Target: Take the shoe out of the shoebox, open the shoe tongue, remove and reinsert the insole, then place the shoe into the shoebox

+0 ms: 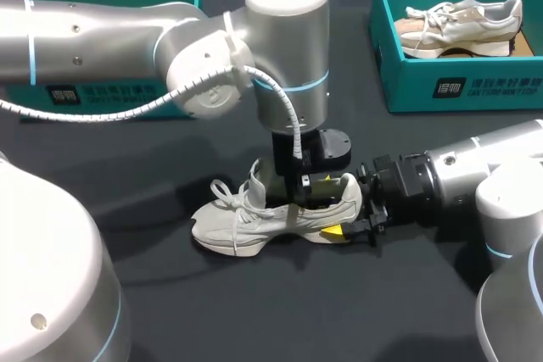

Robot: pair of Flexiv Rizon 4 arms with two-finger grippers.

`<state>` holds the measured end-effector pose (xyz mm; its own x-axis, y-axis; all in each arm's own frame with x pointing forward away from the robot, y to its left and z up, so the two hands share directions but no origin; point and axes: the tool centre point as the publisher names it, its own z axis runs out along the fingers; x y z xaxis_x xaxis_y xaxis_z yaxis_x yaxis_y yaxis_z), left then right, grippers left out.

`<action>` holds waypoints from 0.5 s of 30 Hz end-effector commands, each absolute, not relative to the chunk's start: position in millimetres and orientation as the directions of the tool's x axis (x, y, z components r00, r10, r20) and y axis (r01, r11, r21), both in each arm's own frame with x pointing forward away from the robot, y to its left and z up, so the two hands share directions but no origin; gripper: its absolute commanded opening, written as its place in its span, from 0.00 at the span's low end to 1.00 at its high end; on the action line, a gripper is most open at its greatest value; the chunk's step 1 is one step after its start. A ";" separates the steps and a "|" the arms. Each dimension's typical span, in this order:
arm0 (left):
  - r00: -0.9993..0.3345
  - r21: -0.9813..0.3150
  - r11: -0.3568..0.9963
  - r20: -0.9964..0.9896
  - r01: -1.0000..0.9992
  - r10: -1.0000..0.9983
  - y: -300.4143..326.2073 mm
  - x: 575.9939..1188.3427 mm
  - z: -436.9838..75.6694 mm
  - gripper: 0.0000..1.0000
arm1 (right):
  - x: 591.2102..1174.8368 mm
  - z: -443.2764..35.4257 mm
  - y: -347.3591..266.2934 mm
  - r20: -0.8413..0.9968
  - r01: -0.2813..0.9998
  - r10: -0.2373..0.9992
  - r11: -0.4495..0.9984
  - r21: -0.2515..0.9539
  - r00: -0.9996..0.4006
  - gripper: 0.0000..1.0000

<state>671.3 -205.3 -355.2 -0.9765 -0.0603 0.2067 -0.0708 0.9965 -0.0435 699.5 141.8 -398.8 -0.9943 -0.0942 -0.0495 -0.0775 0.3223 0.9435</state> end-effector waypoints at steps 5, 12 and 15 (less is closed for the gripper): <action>-0.977 -0.037 0.997 0.208 -0.066 -0.056 -198.0 664.4 -360.1 0.00 | 698.7 -399.7 142.5 -0.049 -0.077 -0.093 0.325 0.943 -0.994 0.00; -0.974 -0.039 0.997 0.217 -0.070 -0.060 -194.3 661.4 -369.2 0.40 | 698.7 -399.7 142.5 -0.049 -0.077 -0.093 0.325 0.943 -0.994 0.00; -0.978 -0.047 0.997 0.201 -0.066 -0.055 -195.1 659.5 -374.9 0.44 | 698.7 -399.7 142.5 -0.049 -0.077 -0.093 0.325 0.943 -0.994 0.00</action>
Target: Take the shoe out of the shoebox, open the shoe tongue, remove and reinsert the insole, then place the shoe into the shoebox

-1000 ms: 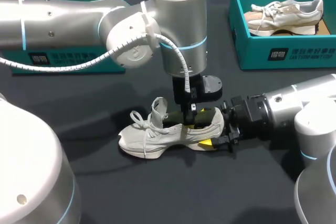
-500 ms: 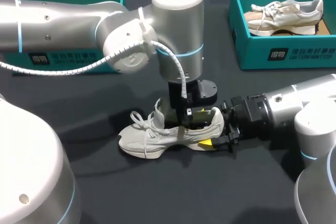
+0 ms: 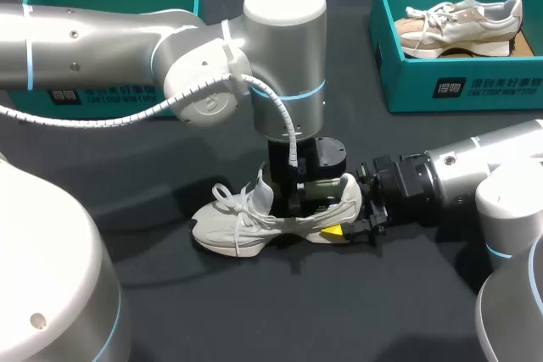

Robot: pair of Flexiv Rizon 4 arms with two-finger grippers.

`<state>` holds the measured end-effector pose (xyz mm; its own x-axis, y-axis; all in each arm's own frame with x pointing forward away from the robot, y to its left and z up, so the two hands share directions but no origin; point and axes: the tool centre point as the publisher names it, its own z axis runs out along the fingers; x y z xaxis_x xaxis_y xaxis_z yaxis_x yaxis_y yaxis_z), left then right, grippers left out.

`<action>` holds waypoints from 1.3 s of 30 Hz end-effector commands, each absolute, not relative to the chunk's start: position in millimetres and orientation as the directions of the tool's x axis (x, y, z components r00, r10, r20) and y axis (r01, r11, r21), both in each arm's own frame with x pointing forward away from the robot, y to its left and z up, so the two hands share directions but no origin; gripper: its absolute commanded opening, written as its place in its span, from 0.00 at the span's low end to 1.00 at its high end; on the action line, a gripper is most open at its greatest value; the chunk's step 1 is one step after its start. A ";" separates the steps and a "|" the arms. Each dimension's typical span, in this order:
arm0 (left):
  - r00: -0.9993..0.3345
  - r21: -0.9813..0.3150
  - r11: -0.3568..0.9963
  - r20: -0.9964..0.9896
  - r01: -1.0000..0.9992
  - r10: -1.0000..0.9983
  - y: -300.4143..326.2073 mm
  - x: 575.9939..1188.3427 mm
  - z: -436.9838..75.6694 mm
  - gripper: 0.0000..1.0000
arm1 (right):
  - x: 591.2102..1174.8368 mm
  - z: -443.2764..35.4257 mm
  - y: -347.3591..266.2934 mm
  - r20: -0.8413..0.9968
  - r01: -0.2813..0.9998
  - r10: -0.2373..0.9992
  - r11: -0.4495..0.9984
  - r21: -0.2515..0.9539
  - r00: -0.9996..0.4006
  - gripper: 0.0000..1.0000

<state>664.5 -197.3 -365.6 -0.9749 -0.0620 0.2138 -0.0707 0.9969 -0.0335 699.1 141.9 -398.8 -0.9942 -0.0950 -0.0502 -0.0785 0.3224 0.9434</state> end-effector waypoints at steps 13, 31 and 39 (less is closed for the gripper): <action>-0.991 -0.034 0.997 0.116 -0.069 -0.064 -203.9 672.3 -401.8 0.47 | 698.7 -399.7 142.5 -0.049 -0.077 -0.093 0.325 0.943 -0.994 0.00; -0.992 -0.035 0.992 -0.040 -0.118 -0.119 -198.2 696.3 -414.7 0.00 | 698.7 -399.7 142.5 -0.049 -0.077 -0.093 0.325 0.943 -0.994 0.00; -0.990 -0.103 0.985 -0.017 -0.139 -0.141 -190.6 702.3 -397.3 0.00 | 698.7 -399.7 142.5 -0.049 -0.077 -0.093 0.325 0.943 -0.994 0.00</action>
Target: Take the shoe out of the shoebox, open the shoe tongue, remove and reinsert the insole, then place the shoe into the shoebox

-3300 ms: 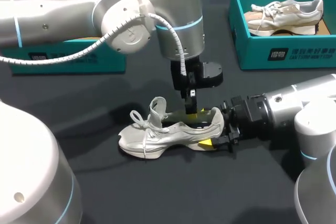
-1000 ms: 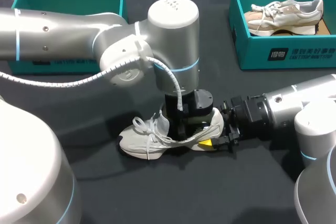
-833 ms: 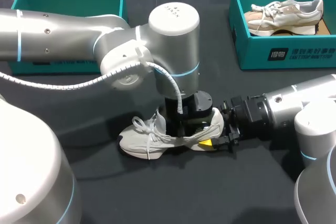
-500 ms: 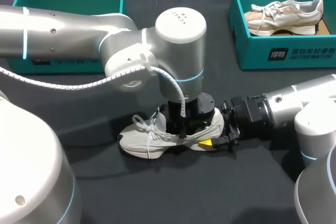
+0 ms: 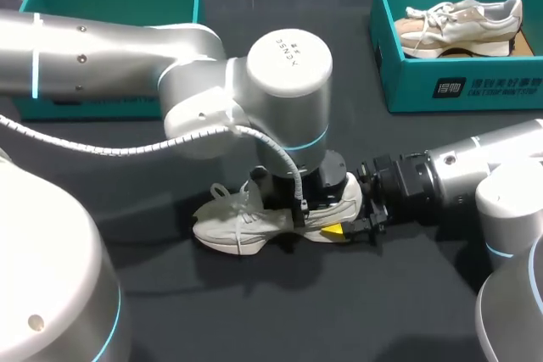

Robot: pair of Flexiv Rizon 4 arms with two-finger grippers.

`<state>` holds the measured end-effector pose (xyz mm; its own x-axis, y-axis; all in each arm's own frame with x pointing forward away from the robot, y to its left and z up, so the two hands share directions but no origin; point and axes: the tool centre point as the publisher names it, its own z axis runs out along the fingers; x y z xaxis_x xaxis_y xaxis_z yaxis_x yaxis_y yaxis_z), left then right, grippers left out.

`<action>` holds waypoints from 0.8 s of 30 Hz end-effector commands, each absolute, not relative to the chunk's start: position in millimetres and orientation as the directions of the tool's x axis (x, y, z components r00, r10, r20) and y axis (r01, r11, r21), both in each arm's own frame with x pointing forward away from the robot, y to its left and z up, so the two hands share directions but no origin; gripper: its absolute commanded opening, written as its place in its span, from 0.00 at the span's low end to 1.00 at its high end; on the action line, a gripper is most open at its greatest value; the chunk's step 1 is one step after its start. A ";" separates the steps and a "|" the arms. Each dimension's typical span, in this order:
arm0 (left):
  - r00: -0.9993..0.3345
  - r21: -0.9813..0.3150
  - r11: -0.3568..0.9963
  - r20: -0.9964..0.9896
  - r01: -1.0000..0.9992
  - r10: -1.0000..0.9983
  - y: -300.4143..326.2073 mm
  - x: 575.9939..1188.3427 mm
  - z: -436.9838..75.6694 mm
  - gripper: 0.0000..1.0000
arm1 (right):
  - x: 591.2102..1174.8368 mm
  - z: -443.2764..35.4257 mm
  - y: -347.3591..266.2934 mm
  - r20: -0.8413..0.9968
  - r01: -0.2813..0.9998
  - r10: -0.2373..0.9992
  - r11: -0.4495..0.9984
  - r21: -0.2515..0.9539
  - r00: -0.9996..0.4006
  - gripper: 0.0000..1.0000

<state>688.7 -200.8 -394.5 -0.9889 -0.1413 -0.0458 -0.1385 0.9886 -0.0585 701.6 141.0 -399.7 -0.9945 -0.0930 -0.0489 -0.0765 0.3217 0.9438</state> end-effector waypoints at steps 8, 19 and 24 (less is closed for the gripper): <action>-0.992 -0.213 0.969 0.068 -0.122 -0.110 -186.8 693.6 -375.0 0.00 | 698.7 -399.7 142.5 -0.049 -0.077 -0.093 0.325 0.943 -0.994 0.00; -0.984 -0.397 0.907 0.156 -0.137 -0.081 -181.8 675.3 -349.4 0.00 | 698.7 -399.7 142.5 -0.049 -0.077 -0.093 0.325 0.943 -0.994 0.00; -0.981 -0.455 0.876 0.174 -0.161 -0.090 -178.8 674.5 -342.3 0.00 | 698.7 -399.7 142.5 -0.049 -0.077 -0.093 0.325 0.943 -0.994 0.00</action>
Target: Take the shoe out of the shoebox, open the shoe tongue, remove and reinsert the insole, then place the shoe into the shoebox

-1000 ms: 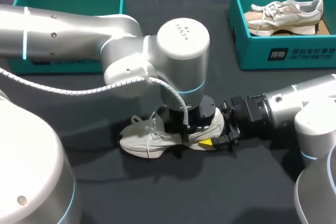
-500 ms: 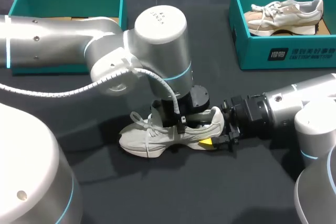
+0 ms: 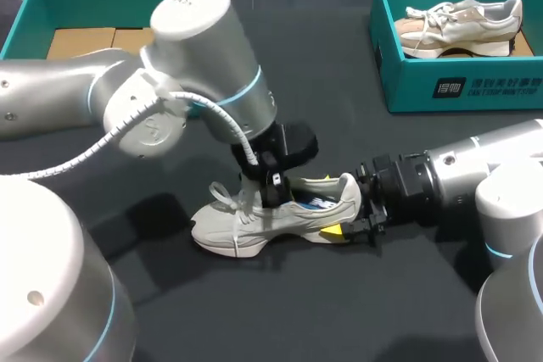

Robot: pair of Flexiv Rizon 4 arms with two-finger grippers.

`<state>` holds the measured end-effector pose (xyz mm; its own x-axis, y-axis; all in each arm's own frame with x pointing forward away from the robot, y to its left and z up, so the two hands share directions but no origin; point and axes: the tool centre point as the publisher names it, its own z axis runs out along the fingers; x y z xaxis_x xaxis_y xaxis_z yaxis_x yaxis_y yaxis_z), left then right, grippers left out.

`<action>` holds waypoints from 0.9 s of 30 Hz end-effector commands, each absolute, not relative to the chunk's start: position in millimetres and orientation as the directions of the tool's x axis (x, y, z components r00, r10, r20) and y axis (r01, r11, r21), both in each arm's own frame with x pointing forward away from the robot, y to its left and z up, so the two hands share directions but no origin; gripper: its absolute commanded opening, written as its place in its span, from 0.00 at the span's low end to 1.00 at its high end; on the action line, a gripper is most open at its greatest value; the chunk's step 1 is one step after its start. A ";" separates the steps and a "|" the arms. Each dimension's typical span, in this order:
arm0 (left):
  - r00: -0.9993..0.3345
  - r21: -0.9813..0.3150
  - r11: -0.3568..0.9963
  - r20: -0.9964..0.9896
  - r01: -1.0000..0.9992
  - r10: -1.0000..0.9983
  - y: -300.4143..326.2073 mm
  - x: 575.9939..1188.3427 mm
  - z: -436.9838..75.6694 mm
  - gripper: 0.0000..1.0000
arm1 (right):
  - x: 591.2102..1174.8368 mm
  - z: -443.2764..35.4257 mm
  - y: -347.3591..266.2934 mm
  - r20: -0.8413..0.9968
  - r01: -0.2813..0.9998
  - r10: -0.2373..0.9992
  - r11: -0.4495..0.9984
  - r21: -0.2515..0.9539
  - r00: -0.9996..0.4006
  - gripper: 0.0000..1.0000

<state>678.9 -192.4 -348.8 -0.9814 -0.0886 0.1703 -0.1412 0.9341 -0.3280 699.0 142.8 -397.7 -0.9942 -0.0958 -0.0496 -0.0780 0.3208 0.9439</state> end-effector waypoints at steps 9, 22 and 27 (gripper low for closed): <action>-0.968 -0.550 0.802 0.215 -0.232 -0.133 -173.5 684.6 -327.2 0.00 | 698.7 -399.7 142.5 -0.049 -0.077 -0.093 0.325 0.943 -0.994 0.00; -0.952 -0.648 0.704 0.267 -0.292 -0.150 -167.7 691.4 -311.9 0.00 | 698.7 -399.7 142.5 -0.049 -0.077 -0.093 0.325 0.943 -0.994 0.00; -0.948 -0.668 0.677 0.276 -0.308 -0.159 -166.0 689.8 -310.8 0.00 | 698.7 -399.7 142.5 -0.049 -0.077 -0.093 0.325 0.943 -0.994 0.00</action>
